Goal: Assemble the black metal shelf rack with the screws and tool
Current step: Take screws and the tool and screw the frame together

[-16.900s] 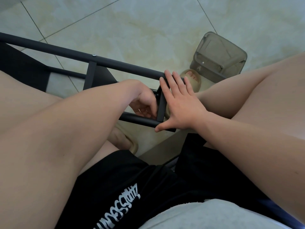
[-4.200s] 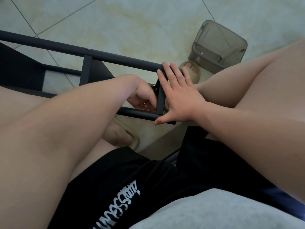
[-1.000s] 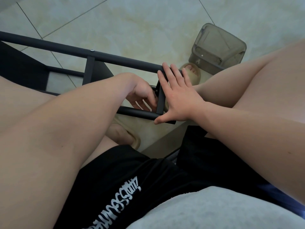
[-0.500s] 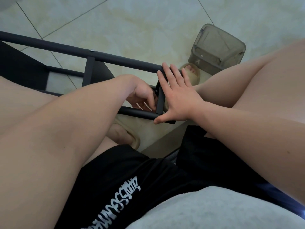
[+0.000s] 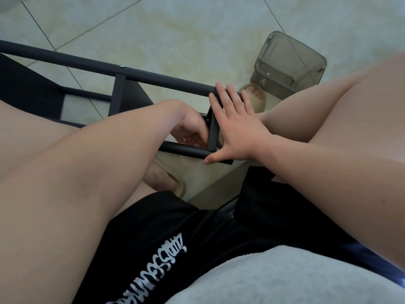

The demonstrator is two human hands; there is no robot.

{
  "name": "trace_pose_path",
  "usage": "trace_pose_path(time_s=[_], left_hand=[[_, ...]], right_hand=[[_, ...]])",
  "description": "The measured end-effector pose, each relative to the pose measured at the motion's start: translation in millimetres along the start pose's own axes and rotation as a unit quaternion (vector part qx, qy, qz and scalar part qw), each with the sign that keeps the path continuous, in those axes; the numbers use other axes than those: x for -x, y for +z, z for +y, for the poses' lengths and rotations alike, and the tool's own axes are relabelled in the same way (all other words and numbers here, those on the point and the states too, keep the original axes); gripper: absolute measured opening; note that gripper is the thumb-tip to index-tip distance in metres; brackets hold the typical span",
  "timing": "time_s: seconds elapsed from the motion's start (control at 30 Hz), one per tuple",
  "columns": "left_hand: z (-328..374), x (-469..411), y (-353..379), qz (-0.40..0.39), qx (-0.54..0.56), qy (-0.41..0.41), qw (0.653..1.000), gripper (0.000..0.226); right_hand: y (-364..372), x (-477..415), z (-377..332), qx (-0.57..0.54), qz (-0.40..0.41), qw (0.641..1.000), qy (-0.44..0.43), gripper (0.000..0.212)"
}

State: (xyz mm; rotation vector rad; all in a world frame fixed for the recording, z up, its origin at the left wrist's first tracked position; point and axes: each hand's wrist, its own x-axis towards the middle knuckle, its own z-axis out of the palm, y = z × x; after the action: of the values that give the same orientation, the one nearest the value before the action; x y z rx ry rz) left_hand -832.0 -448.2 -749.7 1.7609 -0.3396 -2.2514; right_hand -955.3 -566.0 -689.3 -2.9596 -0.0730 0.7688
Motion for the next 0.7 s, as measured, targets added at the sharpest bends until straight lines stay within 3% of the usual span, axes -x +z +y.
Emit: trace_pose_path(time_s=[0.7], left_hand=[[-1.2, 0.0, -4.6, 0.021, -0.012, 0.019, 1.000, 0.020]], right_hand=[[-2.4, 0.4, 0.3, 0.000, -0.003, 1.000, 0.000, 0.153]])
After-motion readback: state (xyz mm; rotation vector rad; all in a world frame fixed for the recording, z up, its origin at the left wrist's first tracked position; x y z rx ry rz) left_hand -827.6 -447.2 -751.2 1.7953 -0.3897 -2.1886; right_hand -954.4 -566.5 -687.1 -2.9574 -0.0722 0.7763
